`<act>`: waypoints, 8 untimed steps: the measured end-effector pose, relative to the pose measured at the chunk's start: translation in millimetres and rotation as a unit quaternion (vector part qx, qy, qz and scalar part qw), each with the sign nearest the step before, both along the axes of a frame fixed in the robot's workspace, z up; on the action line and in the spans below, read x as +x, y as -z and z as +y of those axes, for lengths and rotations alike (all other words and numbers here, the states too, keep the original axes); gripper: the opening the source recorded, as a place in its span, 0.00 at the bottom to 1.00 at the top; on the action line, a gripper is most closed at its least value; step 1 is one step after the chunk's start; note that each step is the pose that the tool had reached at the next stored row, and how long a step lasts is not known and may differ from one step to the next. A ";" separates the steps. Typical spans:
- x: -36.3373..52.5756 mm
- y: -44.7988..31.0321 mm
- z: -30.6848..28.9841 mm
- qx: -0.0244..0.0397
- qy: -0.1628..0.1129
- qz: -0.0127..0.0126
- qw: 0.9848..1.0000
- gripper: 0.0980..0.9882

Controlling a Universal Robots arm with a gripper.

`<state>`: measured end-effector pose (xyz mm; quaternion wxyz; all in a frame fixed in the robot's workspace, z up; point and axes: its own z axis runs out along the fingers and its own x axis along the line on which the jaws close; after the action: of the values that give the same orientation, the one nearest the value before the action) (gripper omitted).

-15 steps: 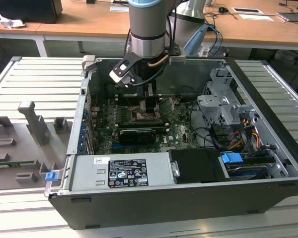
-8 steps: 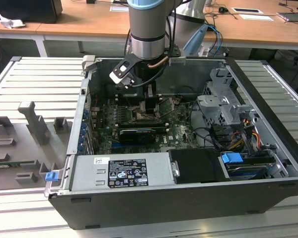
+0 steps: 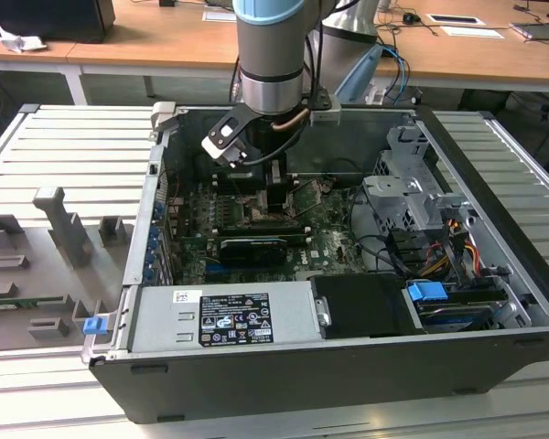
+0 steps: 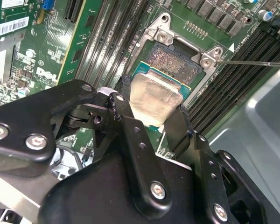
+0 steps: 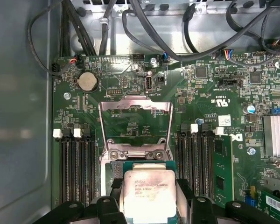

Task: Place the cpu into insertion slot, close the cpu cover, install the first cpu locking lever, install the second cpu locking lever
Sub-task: 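Place the cpu into insertion slot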

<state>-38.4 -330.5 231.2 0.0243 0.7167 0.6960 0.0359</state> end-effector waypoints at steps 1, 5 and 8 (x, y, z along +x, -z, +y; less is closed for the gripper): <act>-0.1 0.9 0.0 0.000 0.000 0.000 1.000 0.49; -0.6 6.1 0.0 0.000 0.000 0.000 1.000 0.49; -0.9 8.6 0.0 0.000 0.000 0.000 1.000 0.49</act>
<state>-39.3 -330.5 222.6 0.0243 0.7167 0.6960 0.0359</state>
